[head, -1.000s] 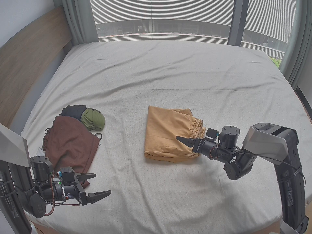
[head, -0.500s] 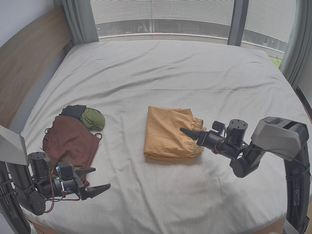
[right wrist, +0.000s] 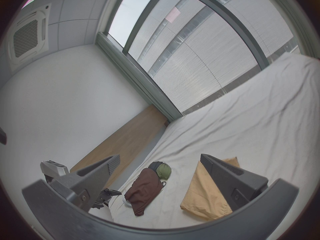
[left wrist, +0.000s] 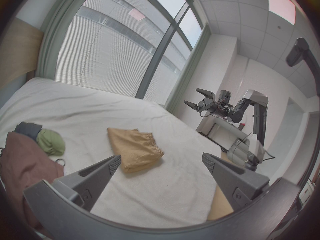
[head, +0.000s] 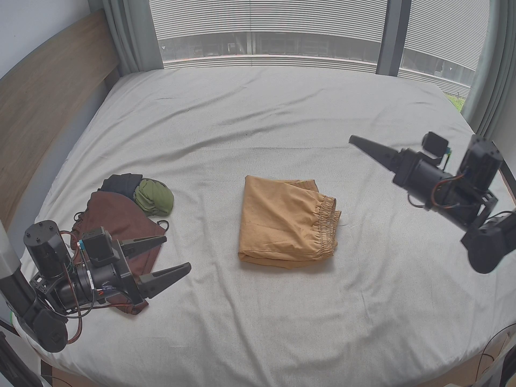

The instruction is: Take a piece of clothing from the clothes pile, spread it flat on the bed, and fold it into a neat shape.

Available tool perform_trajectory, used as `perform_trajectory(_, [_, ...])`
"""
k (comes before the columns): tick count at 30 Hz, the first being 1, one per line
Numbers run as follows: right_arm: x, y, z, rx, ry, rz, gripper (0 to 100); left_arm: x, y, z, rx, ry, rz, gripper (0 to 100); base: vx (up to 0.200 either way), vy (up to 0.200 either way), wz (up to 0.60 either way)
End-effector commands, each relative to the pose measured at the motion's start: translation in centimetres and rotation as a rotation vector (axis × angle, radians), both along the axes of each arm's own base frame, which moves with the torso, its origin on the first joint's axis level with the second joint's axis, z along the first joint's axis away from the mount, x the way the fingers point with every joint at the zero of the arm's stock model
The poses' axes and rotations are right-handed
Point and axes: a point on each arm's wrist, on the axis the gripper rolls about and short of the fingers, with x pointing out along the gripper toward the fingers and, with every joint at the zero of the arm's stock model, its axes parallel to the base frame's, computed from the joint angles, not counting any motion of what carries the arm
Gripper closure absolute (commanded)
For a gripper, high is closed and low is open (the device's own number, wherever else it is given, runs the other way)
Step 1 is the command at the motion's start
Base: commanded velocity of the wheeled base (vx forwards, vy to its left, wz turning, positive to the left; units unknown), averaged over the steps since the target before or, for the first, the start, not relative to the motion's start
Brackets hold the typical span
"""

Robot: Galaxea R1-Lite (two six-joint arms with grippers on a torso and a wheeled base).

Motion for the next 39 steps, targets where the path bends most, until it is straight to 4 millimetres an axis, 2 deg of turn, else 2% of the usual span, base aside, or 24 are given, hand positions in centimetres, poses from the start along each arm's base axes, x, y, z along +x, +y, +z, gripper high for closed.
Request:
perform_trajectory(1, [-17.5,-6.9,7.6,-0.062,-0.276,-0.121,0,-5.3,-5.5,6.5,-0.187,-0.133,-0.275,0,0.000,0.000,0.00])
perform_trajectory(2, [-19.3,-7.6,7.4,-0.089,-0.282,-0.143,0,-5.9,-6.2,6.3,-0.189,-0.125,-0.299,0,0.000,0.000,0.00])
perform_trajectory(4, [-21.3,-8.1,7.0,-0.093,-0.283,-0.151,0,-6.8,-6.5,6.2,-0.191,-0.121,-0.310,0,0.000,0.000,0.00])
perform_trajectory(9, [-26.7,-9.3,4.7,-0.094,-0.311,-0.180,0,-9.3,-4.8,6.7,-0.213,-0.149,-0.259,0,0.000,0.000,0.00])
perform_trajectory(16, [-30.9,-10.0,1.1,-0.103,-0.321,-0.242,0,-12.6,-0.9,7.6,-0.274,-0.242,-0.105,0,0.000,0.000,0.00])
perform_trajectory(21, [-32.7,-10.1,-1.4,-0.121,-0.328,-0.282,0,-14.5,1.4,7.7,-0.271,-0.232,0.043,0,0.000,0.000,0.00])
perform_trajectory(24, [-33.5,-10.1,-3.8,-0.132,-0.318,-0.307,0,-16.3,2.5,7.0,-0.247,-0.192,0.096,0,0.000,0.000,0.00])
perform_trajectory(26, [-33.4,-10.0,-4.6,-0.142,-0.312,-0.326,0,-16.9,2.8,6.7,-0.240,-0.178,0.117,0,0.000,0.000,0.00])
perform_trajectory(28, [-33.3,-9.9,-6.6,-0.181,-0.321,-0.375,0,-18.4,3.7,5.7,-0.222,-0.151,0.186,0,0.000,0.000,0.00])
perform_trajectory(29, [-33.3,-9.9,-6.6,-0.181,-0.321,-0.375,0,-18.4,3.7,5.7,-0.222,-0.151,0.186,0,0.000,0.000,0.00])
perform_trajectory(30, [-32.5,-9.9,-8.3,-0.223,-0.296,-0.401,0,-19.8,4.2,5.0,-0.213,-0.153,0.227,0,0.000,0.000,0.00])
perform_trajectory(31, [-32.2,-10.0,-9.0,-0.255,-0.304,-0.462,0,-20.8,4.4,4.5,-0.213,-0.163,0.248,0,0.000,0.000,0.00])
perform_trajectory(35, [-31.9,-10.6,-9.6,-0.295,-0.209,-0.750,0,-23.3,4.8,2.5,-0.201,-0.175,0.339,0,0.000,0.000,0.00])
perform_trajectory(39, [-31.8,-10.8,-10.1,-0.365,-0.163,-0.835,0,-24.6,4.8,1.4,-0.195,-0.184,0.392,0,0.000,0.000,0.00])
